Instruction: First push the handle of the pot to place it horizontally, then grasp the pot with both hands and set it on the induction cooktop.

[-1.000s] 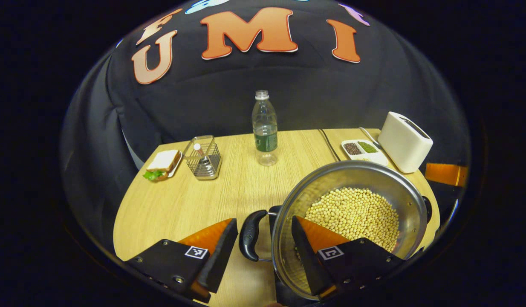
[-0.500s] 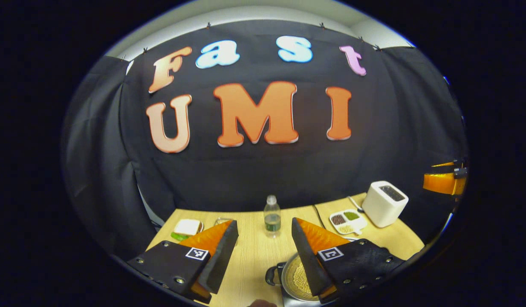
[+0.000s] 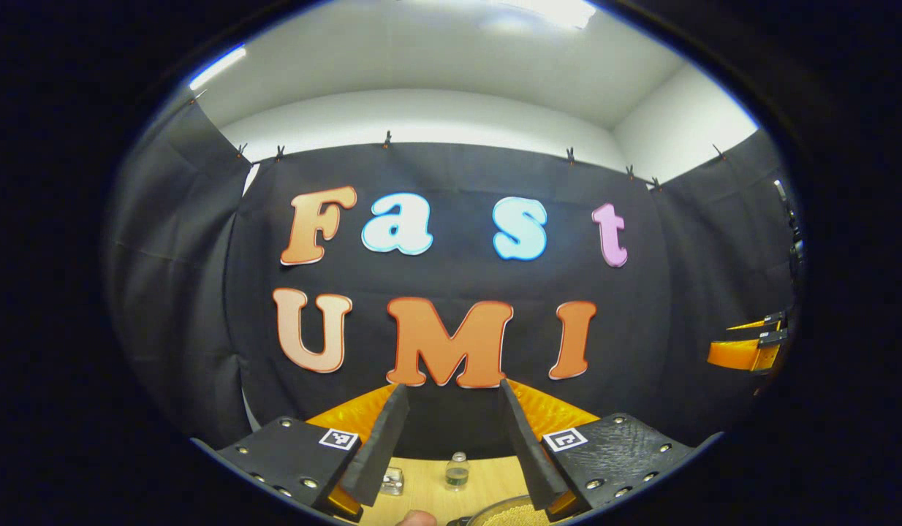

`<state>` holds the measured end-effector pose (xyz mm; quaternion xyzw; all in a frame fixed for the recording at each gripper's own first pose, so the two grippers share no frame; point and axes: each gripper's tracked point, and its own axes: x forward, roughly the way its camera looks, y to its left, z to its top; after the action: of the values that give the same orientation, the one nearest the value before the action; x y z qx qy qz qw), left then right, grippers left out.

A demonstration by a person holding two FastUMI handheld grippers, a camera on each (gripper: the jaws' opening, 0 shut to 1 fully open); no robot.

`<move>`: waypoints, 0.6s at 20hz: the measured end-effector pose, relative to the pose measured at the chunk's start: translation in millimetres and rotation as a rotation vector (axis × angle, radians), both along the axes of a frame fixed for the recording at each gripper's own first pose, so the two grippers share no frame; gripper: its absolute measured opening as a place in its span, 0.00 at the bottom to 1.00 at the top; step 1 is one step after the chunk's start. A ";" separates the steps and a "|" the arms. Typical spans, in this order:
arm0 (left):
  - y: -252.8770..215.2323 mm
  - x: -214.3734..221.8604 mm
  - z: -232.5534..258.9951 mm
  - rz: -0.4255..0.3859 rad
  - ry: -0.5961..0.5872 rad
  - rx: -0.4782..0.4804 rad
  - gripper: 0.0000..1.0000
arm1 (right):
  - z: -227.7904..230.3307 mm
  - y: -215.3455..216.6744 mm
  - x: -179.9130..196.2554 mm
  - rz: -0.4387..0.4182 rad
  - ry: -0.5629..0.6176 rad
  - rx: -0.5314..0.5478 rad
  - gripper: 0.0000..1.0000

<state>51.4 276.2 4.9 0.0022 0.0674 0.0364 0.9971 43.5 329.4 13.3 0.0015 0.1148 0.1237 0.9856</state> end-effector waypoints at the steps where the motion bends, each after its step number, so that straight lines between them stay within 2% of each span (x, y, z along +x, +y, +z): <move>1: 1.0 2.9 13.7 0.002 -0.011 -0.019 0.77 | 18.9 0.9 5.6 0.002 -0.034 0.011 0.98; 2: 2.3 1.9 27.7 0.004 -0.024 -0.037 0.76 | 35.2 3.9 8.5 -0.001 -0.063 0.014 0.93; 3: 8.3 3.3 41.3 0.012 -0.035 -0.053 0.76 | 48.3 3.5 5.8 0.000 -0.088 0.017 0.96; 4: 14.8 1.7 52.2 0.022 -0.048 -0.058 0.76 | 60.8 6.4 1.6 0.003 -0.111 0.024 0.93; 5: 22.1 2.2 61.6 0.032 -0.058 -0.054 0.76 | 75.3 11.5 -0.8 0.014 -0.135 0.034 0.98; 6: 29.8 1.9 71.4 0.049 -0.071 -0.045 0.76 | 87.1 19.4 -3.4 0.023 -0.159 0.043 0.98; 9: 41.0 -0.6 86.8 0.073 -0.102 -0.025 0.74 | 116.0 34.7 -10.0 0.054 -0.225 0.058 0.88; 12: 45.3 -5.9 96.0 0.085 -0.127 -0.020 0.74 | 130.5 47.7 -17.7 0.077 -0.260 0.071 0.93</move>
<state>45.6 321.5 100.9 -0.0132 0.0047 0.0781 0.9968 25.9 377.2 143.8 0.0161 -0.0181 0.1646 0.9861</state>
